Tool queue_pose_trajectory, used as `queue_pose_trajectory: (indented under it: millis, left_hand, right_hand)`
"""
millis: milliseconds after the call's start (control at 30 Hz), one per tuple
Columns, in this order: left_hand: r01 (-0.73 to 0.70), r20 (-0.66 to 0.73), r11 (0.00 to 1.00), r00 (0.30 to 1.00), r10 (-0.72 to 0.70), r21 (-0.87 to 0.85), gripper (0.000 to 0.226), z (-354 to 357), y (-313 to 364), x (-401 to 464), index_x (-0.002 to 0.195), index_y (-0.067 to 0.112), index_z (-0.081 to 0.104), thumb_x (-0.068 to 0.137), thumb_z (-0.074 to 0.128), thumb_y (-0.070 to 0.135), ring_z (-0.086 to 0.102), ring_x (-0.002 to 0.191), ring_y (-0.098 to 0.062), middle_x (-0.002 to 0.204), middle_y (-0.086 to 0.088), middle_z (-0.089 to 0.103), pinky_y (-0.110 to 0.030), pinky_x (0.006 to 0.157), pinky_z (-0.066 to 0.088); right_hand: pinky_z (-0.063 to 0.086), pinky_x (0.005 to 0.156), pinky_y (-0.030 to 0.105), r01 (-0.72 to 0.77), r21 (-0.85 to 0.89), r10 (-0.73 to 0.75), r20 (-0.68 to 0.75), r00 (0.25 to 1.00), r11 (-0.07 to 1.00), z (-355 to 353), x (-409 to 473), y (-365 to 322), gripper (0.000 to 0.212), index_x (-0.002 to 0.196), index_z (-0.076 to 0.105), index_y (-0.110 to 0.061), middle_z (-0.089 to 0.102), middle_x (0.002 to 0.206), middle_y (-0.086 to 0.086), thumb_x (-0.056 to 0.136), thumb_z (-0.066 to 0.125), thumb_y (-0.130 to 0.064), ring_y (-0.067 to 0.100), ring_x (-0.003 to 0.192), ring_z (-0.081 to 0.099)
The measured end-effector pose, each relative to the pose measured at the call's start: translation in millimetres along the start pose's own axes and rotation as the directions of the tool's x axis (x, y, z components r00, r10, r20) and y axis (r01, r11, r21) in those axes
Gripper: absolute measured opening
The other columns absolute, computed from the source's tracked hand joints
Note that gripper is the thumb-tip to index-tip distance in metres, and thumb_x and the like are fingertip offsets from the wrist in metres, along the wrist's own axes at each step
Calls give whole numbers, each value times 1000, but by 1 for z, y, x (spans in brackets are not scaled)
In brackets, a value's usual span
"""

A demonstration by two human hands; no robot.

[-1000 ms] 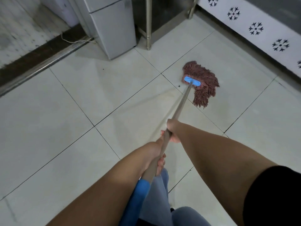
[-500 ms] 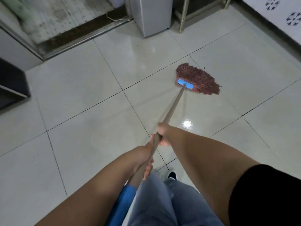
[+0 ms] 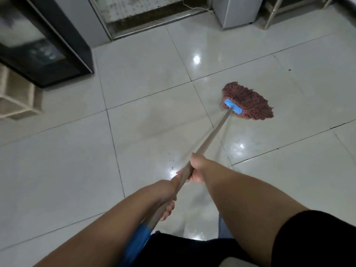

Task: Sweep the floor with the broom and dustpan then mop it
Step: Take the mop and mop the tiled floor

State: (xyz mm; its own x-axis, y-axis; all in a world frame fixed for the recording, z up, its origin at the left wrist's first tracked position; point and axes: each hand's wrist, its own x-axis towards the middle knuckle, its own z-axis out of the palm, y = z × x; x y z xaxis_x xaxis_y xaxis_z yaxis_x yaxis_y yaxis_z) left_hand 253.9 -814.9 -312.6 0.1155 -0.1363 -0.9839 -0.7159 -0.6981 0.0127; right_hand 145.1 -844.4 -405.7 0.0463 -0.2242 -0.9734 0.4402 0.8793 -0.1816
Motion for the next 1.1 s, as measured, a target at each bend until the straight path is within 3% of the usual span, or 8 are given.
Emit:
queue_pose_trajectory:
  millis: [200,300,467,533,700,867,1033,1100]
  left_hand:
    - [21,-6,999,1000,-21,45,59,-72,-191,-7,78,8,42,90,28,64,34,26,-13,30,-1,37,-12,39,32]
    - [91,-11,996,996,-91,18,60,-101,-259,-22,77,11,41,85,31,70,33,27,-13,34,0,37,-12,41,32]
    - [65,-77,998,995,-64,16,63,-105,-298,-21,76,8,47,87,30,68,38,25,-13,34,-1,42,-13,37,36]
    - [62,-68,998,996,-62,-4,62,-92,-293,-15,76,7,46,90,28,65,36,21,-14,28,0,41,-12,35,36]
    - [52,-4,997,999,-53,-56,58,-44,-238,-7,78,5,48,93,29,58,39,24,-14,30,-1,43,-14,38,39]
    - [19,20,990,1000,-16,-141,61,-2,-132,-1,83,6,45,88,30,65,33,23,-12,31,-1,40,-10,38,36]
    - [-86,59,977,993,99,-196,54,28,-29,6,75,10,41,92,29,59,33,20,-10,31,2,38,-10,34,33]
    - [-122,97,969,985,146,-214,57,40,-2,11,81,9,45,90,31,64,33,22,-10,32,0,37,-11,33,34]
  right_hand:
    - [50,49,31,-151,-388,205,100,974,909,117,-21,131,41,84,51,0,67,65,16,99,23,-27,27,46,67]
    - [51,70,32,-146,-572,275,146,950,807,158,-35,175,46,78,54,0,67,62,16,98,21,-26,27,62,66]
    - [46,76,38,-227,-141,246,134,960,964,190,-37,216,30,86,42,-3,56,79,13,101,35,-28,27,80,62]
    - [50,64,37,-215,81,206,99,973,973,186,-36,219,23,100,37,-5,54,78,16,101,39,-28,26,70,61]
    - [43,30,20,-52,99,53,-8,999,994,137,-29,188,22,106,36,-9,48,66,11,100,41,-29,18,51,48]
    - [51,60,32,37,65,-36,-19,999,997,61,-25,119,42,129,43,-4,58,113,15,100,40,-34,27,105,60]
    - [54,67,28,45,241,-65,74,995,969,-5,-28,60,47,123,49,0,64,102,13,100,37,-39,19,89,65]
    - [50,47,21,91,241,-106,48,993,966,-26,-29,44,36,90,51,-3,65,57,8,101,36,-33,12,50,64]
